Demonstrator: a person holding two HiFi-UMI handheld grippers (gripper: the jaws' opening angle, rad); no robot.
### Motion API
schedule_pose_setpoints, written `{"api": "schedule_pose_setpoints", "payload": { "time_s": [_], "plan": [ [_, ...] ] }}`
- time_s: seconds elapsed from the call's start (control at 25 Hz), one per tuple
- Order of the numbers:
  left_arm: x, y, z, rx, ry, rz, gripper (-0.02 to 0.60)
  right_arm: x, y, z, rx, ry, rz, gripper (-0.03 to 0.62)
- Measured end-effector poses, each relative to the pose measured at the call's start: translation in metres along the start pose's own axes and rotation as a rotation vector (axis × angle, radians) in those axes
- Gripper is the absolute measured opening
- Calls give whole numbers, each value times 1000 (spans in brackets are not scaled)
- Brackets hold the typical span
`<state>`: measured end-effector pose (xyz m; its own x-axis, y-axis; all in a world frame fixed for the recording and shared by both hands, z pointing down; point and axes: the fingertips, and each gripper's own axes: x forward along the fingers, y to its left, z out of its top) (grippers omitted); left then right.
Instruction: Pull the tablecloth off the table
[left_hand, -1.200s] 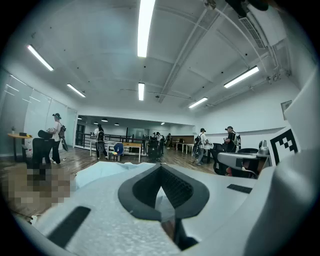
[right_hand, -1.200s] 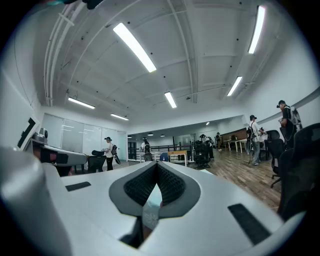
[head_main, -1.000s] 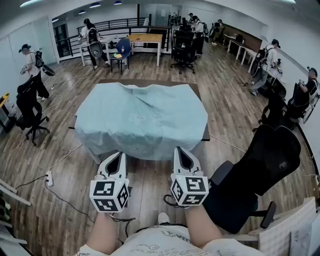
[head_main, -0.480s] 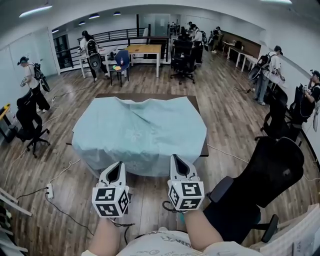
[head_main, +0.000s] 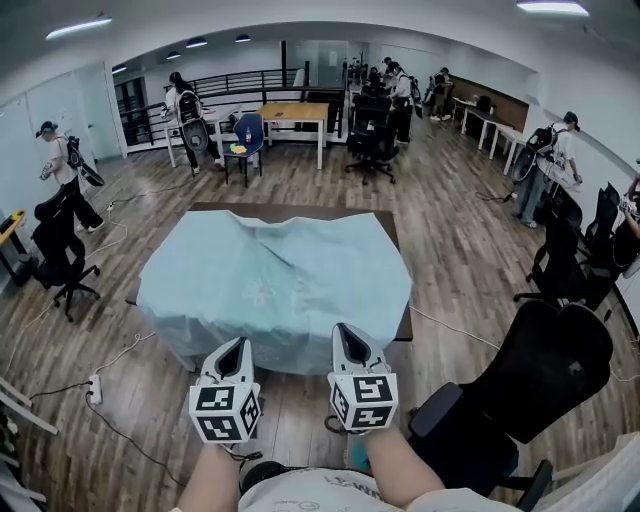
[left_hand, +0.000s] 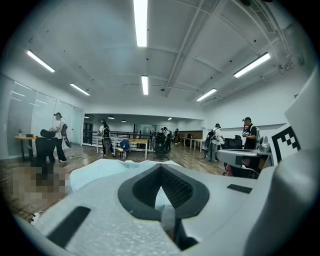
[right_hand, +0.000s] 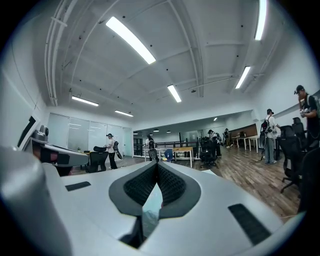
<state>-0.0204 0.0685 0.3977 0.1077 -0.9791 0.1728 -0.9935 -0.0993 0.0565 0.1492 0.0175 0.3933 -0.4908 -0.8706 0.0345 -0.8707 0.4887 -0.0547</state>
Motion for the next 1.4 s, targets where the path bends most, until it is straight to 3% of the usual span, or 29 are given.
{"api": "schedule_pose_setpoints", "payload": {
  "time_s": [0.68, 1.4],
  "plan": [
    [76, 27, -10, -19, 18, -5, 11, 70, -25, -16, 18, 18, 2, 14],
    [239, 137, 17, -71, 38, -58, 10, 254, -32, -11, 0, 42, -53, 14]
  ]
}}
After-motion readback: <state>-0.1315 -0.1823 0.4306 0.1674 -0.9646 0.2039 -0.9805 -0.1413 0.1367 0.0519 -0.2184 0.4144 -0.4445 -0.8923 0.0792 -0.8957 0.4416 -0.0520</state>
